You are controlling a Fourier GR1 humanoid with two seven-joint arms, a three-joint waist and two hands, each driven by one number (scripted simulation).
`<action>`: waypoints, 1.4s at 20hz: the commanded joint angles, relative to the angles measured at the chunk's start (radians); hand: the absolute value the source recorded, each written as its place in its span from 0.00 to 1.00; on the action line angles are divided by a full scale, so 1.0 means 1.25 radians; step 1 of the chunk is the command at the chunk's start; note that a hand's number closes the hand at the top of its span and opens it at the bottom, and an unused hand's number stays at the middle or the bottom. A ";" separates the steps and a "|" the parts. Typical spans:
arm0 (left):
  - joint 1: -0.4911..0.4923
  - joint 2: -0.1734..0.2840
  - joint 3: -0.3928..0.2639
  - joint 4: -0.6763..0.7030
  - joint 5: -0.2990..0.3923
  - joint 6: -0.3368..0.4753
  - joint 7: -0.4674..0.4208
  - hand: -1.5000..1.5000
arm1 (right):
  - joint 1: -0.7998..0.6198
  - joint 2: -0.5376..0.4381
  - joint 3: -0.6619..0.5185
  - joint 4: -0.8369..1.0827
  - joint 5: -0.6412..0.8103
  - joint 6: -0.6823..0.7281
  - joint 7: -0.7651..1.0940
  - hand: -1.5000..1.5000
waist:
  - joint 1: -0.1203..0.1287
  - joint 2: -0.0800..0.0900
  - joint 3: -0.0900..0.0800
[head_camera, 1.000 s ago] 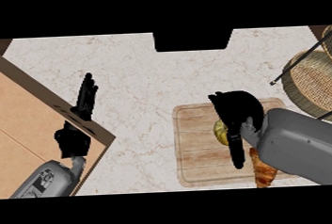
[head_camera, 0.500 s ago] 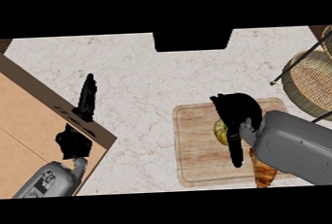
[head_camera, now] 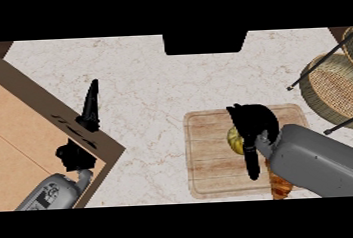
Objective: Pick the squash from the cutting board and place it in the tiered basket
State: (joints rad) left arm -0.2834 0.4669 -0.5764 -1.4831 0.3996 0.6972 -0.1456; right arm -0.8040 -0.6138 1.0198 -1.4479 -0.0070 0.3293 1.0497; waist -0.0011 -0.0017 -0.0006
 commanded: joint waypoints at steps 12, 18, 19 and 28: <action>0.014 -0.003 0.009 -0.020 -0.021 -0.042 0.036 0.50 | 0.068 0.095 -0.059 0.096 0.244 -0.033 -0.030 1.00 | 0.007 0.002 0.001; 0.006 0.002 0.025 -0.004 -0.015 -0.049 0.045 0.50 | 0.127 -0.006 -0.015 0.049 0.372 -0.041 -0.192 1.00 | 0.001 0.001 0.001; 0.014 -0.024 -0.007 0.001 -0.028 -0.021 0.042 0.50 | 0.174 -0.060 0.008 -0.040 0.380 -0.054 -0.206 1.00 | -0.010 -0.002 0.001; 0.043 0.001 0.003 -0.003 0.005 -0.014 0.002 0.50 | 0.451 -0.432 0.005 -0.149 0.507 -0.438 -0.542 1.00 | -0.033 -0.004 0.002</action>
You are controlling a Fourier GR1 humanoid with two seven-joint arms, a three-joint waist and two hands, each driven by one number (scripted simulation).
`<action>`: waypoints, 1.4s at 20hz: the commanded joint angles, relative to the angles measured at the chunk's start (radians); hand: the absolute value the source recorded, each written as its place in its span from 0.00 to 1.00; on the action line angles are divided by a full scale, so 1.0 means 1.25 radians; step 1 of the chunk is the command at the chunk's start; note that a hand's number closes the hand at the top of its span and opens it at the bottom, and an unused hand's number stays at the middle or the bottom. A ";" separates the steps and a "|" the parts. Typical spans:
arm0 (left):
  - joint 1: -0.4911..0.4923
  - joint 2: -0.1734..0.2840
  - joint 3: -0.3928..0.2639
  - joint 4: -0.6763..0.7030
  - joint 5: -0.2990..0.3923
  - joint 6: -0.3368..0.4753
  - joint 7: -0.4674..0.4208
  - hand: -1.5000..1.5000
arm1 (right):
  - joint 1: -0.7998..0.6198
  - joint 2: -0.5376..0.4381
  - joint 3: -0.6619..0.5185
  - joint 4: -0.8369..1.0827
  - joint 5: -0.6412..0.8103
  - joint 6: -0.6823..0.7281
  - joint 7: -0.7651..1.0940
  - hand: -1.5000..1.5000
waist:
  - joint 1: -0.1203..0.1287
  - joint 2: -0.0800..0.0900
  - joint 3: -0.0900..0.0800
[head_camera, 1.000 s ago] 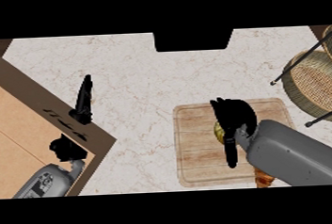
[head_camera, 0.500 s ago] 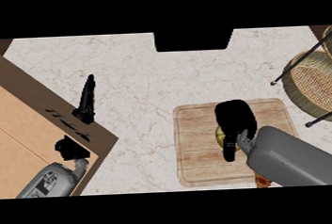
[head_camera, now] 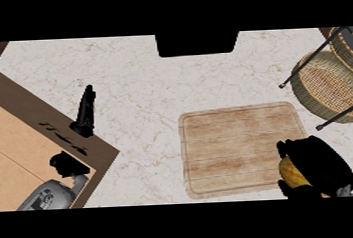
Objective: Pick the squash from the cutting board and place it in the tiered basket
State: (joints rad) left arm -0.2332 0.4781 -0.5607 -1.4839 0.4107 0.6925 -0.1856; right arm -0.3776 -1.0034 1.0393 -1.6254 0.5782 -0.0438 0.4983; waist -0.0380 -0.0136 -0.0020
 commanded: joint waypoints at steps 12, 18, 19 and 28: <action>0.010 0.027 -0.006 -0.012 0.024 -0.011 0.046 0.50 | 0.229 -0.443 -0.287 -0.227 -0.190 -0.359 -0.117 1.00 | -0.020 -0.002 0.000; 0.030 0.036 -0.002 -0.010 0.029 -0.001 0.014 0.50 | 0.221 -0.595 -0.438 -0.273 -0.457 -0.359 -0.190 1.00 | -0.027 -0.005 0.001; 0.018 0.042 -0.007 -0.023 0.026 0.016 0.037 0.50 | 0.209 -0.631 -0.461 -0.281 -0.506 -0.334 -0.214 1.00 | -0.036 -0.008 0.001; -0.014 0.026 -0.035 -0.011 0.026 0.021 0.042 0.50 | 0.146 -0.632 -0.601 -0.153 -0.837 -0.195 -0.321 1.00 | -0.015 0.002 0.002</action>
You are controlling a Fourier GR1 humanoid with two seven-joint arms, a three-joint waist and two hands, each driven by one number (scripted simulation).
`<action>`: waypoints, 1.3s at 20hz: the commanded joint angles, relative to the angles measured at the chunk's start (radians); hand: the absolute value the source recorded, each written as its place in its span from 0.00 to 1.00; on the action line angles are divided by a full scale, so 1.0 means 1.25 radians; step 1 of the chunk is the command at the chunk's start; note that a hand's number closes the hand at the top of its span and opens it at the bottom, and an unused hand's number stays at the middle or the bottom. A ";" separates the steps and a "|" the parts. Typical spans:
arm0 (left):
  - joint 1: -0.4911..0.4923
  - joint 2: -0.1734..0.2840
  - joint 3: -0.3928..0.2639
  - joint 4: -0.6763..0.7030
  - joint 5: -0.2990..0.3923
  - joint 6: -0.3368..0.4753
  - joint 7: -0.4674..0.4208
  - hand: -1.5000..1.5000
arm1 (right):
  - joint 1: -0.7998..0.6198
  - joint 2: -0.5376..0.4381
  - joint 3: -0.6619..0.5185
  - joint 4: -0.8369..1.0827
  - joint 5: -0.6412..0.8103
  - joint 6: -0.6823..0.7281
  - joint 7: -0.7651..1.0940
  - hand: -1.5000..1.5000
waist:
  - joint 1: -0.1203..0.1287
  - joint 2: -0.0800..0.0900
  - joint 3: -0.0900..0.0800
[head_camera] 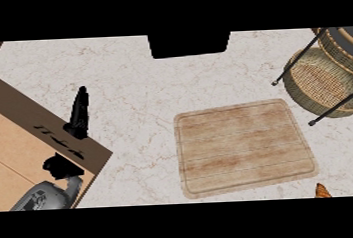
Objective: Pick the squash from the cutting board and place it in the tiered basket
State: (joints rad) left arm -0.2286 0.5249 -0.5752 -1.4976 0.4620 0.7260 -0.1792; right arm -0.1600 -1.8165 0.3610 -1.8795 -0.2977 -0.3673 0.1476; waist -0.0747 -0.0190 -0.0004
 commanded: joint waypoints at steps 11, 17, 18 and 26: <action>-0.053 0.029 0.007 -0.020 -0.001 -0.064 0.087 0.50 | -0.014 0.058 -0.147 0.228 -0.104 0.178 -0.080 1.00 | 0.057 0.016 0.001; -0.068 -0.020 -0.009 0.011 -0.019 -0.083 0.044 0.50 | -0.054 0.122 -0.180 0.321 -0.002 0.239 -0.093 1.00 | 0.081 0.022 0.000; -0.064 0.002 -0.011 -0.020 -0.015 -0.081 0.067 0.50 | -0.051 0.151 -0.154 0.322 0.045 0.210 -0.085 1.00 | 0.094 0.024 0.000; -0.086 -0.021 -0.024 0.004 -0.025 -0.065 0.062 0.50 | -0.142 0.292 -0.154 0.451 0.061 0.308 -0.046 1.00 | 0.100 0.025 0.000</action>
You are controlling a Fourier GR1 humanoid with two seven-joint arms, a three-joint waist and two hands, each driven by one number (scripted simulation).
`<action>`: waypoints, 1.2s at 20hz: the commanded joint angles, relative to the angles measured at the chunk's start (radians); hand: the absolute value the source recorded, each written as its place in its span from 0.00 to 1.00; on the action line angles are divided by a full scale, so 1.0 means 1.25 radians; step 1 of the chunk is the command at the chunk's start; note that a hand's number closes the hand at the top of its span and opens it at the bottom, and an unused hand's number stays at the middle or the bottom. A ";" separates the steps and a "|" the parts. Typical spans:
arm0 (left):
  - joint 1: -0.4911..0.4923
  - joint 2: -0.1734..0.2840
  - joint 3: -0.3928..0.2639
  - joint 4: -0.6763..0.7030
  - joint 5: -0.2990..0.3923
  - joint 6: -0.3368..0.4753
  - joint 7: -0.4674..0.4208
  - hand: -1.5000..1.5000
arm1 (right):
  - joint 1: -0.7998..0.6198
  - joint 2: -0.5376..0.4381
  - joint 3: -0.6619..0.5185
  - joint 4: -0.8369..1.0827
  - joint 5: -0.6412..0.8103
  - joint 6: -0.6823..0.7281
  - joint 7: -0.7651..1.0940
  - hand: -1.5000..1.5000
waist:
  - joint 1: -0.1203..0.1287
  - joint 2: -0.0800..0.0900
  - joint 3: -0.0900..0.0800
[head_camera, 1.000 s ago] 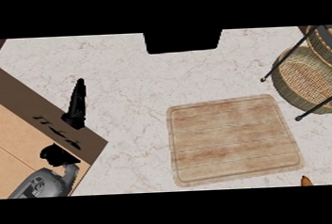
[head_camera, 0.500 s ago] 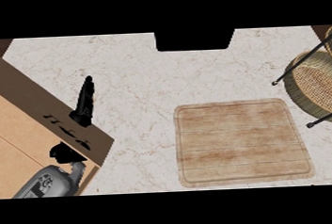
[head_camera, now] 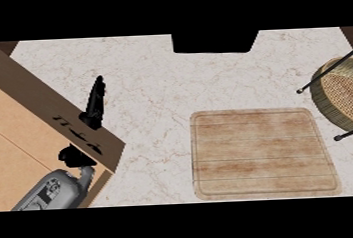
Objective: Pick the squash from the cutting board and place it in the tiered basket
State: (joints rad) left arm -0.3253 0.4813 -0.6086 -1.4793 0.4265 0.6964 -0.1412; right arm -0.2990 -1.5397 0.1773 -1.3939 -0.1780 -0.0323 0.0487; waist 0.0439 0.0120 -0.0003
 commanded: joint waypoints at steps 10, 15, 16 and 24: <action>0.010 -0.010 -0.002 0.022 0.003 -0.015 0.000 0.50 | -0.139 0.230 -0.081 0.208 -0.134 0.148 0.011 0.00 | -0.026 -0.007 0.001; 0.033 0.018 -0.010 -0.016 0.017 -0.014 0.006 0.50 | -0.185 0.236 -0.176 0.359 -0.180 0.133 0.031 0.00 | -0.024 -0.008 0.001; 0.008 0.012 0.019 0.036 0.040 -0.054 -0.014 0.50 | -0.208 0.219 -0.185 0.399 -0.172 0.150 0.035 0.00 | -0.025 -0.003 0.000; 0.014 0.049 0.011 -0.014 0.044 -0.027 0.016 0.50 | -0.132 0.163 -0.325 0.693 -0.264 0.327 -0.065 0.00 | -0.039 -0.007 0.004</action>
State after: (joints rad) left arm -0.3071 0.5008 -0.6178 -1.4749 0.4629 0.7196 -0.1620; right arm -0.5077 -1.3113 -0.1517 -0.6832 -0.4559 0.2759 0.0279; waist 0.0061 0.0055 0.0020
